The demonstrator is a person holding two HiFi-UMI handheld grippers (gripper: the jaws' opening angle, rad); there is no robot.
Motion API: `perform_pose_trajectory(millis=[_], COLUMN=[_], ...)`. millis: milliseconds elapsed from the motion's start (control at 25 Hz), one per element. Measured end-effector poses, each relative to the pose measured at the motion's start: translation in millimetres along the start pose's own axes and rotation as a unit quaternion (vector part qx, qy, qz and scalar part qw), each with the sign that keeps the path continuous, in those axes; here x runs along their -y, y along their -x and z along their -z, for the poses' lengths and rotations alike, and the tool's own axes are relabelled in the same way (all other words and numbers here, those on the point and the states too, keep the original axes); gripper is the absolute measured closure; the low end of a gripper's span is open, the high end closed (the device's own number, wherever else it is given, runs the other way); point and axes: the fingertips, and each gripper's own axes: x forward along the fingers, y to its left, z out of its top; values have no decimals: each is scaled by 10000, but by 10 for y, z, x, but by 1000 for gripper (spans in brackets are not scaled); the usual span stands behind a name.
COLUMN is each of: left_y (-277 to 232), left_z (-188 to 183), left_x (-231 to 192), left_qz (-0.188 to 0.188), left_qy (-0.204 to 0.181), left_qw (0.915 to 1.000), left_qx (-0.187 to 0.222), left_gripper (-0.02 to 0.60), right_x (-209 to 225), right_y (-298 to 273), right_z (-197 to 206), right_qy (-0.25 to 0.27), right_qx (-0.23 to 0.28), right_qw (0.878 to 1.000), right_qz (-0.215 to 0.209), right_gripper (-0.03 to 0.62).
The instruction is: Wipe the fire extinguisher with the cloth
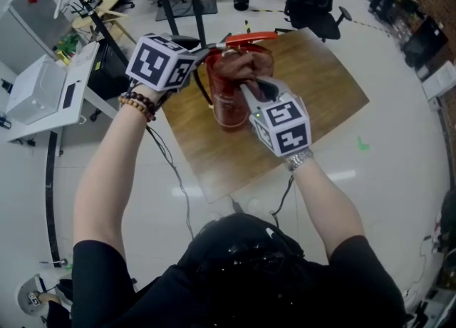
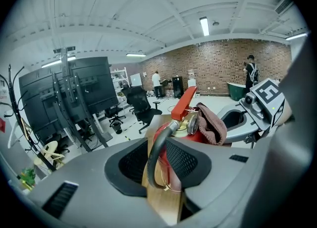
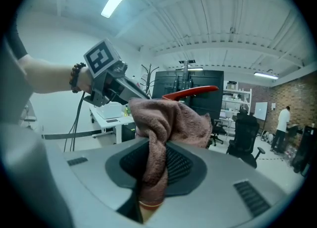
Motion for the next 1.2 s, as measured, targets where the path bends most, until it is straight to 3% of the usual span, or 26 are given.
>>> perform_pose_trajectory(millis=[200, 320, 920, 1200], left_y=[-31, -34, -13, -17], left_z=[58, 62, 103, 111], left_x=[69, 34, -28, -23], left_qz=[39, -71, -540, -651], left_qy=[-33, 170, 492, 502], left_qw=[9998, 9997, 9960, 9941], left_qx=[-166, -182, -516, -705], left_gripper=[468, 468, 468, 466], right_x=[-54, -92, -283, -357], right_y=[-41, -81, -519, -712], right_z=[175, 281, 1383, 1983], right_qy=[32, 100, 428, 331], right_qx=[-43, -115, -637, -1257], right_qw=[9992, 9979, 9828, 9730], right_qz=[-394, -628, -1681, -1906], right_gripper=[502, 503, 502, 502])
